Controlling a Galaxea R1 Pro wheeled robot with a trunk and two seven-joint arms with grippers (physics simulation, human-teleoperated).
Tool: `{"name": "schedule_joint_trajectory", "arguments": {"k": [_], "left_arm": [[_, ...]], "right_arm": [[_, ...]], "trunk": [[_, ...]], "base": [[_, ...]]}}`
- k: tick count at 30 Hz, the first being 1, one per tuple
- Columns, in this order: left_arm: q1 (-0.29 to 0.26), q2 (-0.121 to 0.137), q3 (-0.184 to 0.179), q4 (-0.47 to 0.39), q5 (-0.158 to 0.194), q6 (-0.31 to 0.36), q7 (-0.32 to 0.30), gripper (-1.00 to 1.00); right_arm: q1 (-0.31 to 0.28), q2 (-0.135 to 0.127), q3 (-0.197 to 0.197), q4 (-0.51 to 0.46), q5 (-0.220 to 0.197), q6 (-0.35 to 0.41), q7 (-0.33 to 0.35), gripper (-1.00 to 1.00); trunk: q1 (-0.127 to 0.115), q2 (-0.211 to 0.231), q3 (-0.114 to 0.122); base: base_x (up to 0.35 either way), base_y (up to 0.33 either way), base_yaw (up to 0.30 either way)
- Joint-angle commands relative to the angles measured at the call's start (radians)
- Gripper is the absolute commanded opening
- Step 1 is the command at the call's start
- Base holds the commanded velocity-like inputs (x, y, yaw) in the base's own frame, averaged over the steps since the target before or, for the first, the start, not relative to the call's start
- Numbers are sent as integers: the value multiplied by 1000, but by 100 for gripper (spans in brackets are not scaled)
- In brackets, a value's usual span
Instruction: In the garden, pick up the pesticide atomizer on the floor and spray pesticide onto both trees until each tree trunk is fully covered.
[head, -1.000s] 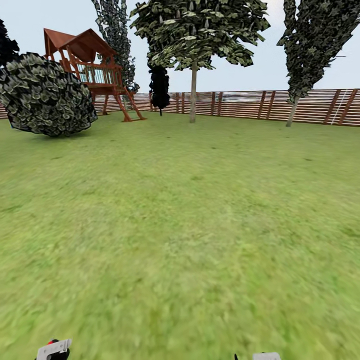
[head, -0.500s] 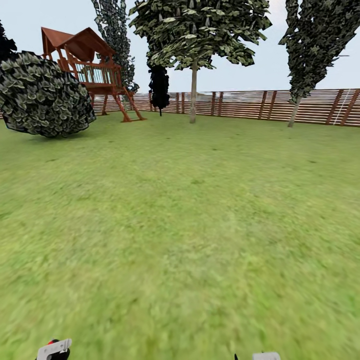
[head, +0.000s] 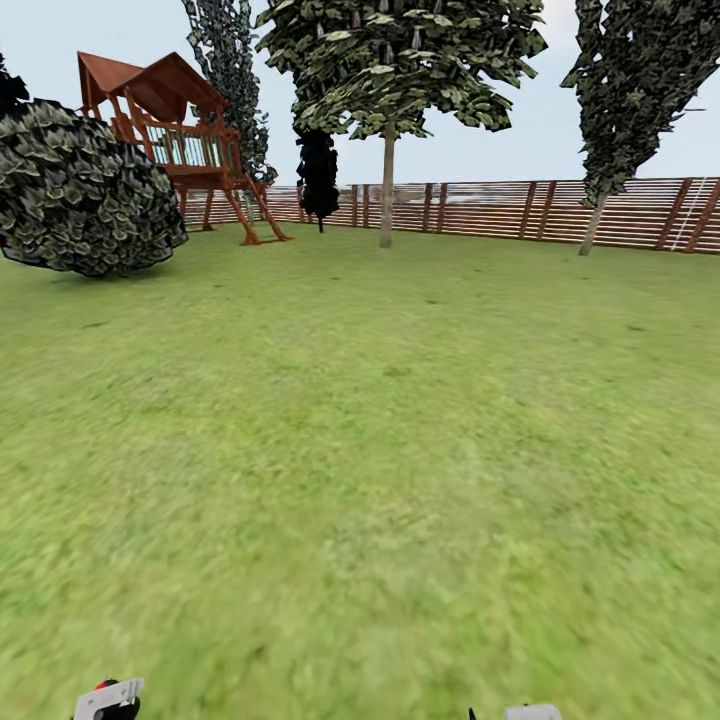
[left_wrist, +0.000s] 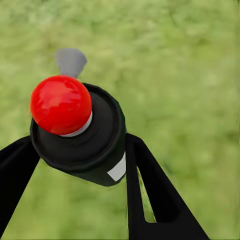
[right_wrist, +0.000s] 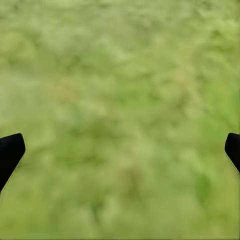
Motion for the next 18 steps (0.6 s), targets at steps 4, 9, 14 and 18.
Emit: {"name": "schedule_joint_trajectory", "arguments": {"k": [4, 9, 14, 18], "left_arm": [[-1, 0, 4, 1, 11, -1, -10, -100], [-1, 1, 4, 1, 11, -1, -10, -100], [-1, 2, 4, 1, 11, -1, -10, -100], [-1, 2, 4, 1, 11, -1, -10, -100]], "right_arm": [[-1, 0, -2, 2, 11, -3, -8, 100], [-1, 0, -2, 2, 11, -3, -8, 100], [-1, 0, -2, 2, 11, -3, -8, 100], [-1, 0, -2, 2, 11, -3, -8, 100]], "trunk": [[0, 0, -1], [0, 0, -1], [0, 0, -1], [0, 0, -1]], "base": [[338, 0, 0], [338, 0, 0], [338, 0, 0], [338, 0, 0]]}}
